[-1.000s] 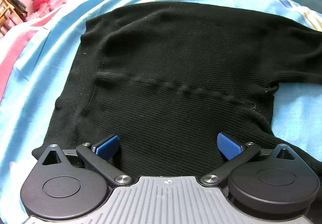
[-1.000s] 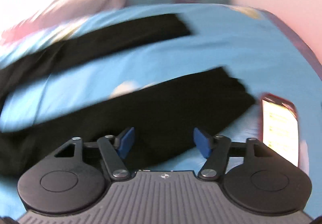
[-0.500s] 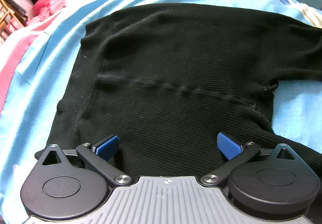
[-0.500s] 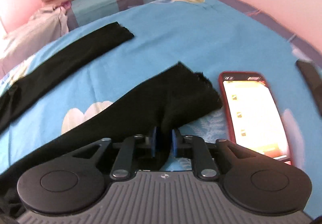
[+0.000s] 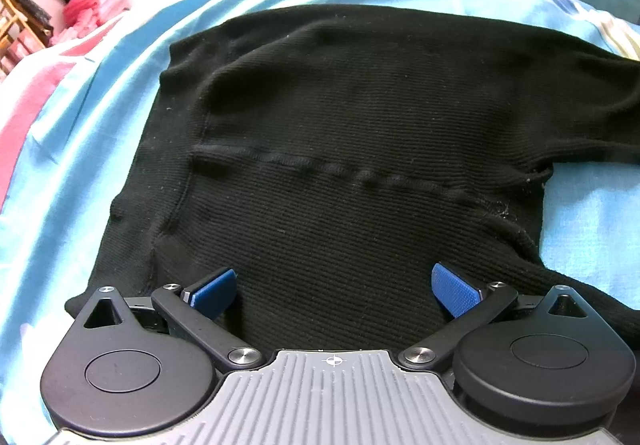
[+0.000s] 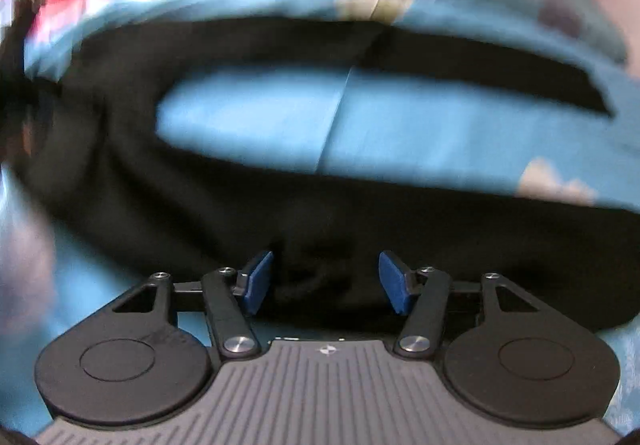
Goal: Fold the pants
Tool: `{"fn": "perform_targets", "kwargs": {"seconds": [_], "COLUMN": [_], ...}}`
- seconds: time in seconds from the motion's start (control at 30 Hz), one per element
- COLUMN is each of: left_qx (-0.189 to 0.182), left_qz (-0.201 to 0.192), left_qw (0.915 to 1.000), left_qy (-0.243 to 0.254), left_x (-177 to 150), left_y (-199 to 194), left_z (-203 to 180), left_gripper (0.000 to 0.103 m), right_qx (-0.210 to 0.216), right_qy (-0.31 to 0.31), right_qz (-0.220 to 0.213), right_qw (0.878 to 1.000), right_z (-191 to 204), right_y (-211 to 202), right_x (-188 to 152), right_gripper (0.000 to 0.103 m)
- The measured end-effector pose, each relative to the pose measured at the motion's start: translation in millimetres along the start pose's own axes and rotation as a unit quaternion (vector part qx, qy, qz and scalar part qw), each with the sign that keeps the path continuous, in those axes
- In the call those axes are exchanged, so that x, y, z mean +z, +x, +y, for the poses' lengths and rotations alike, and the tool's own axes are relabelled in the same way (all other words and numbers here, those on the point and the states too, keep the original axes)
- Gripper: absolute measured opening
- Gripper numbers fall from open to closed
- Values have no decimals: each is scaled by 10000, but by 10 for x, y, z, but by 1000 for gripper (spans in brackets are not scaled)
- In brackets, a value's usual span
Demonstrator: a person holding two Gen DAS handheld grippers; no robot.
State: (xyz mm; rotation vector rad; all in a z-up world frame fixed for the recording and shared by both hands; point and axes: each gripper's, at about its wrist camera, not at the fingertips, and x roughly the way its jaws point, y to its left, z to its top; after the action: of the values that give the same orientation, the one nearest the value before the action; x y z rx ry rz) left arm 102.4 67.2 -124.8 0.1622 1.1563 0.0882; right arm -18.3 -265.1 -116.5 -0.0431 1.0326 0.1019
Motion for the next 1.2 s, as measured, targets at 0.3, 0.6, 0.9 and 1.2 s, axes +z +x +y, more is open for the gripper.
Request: {"fn": "perform_targets", "kwargs": {"seconds": [0.3, 0.6, 0.9, 1.2], "left_qx": [-84, -161, -200, -566], "left_qz": [16, 29, 33, 57], "left_qw": [10000, 9998, 9997, 9979], "left_qy": [-13, 64, 152, -306], "left_x": [7, 34, 57, -53], "left_y": [26, 50, 44, -342], "left_z": [40, 58, 66, 475], "left_gripper": [103, 103, 103, 103], "right_qx": [-616, -884, -1045, -722], "right_qy": [850, 1814, 1625, 2869], "right_qz": [-603, 87, 65, -395], "right_qw": [9926, 9794, 9811, 9544], "right_z": [-612, -1250, -1370, -1630], "right_y": [-389, -386, -238, -595], "right_x": [51, -185, -224, -398], "right_gripper": [68, 74, 82, 69]}}
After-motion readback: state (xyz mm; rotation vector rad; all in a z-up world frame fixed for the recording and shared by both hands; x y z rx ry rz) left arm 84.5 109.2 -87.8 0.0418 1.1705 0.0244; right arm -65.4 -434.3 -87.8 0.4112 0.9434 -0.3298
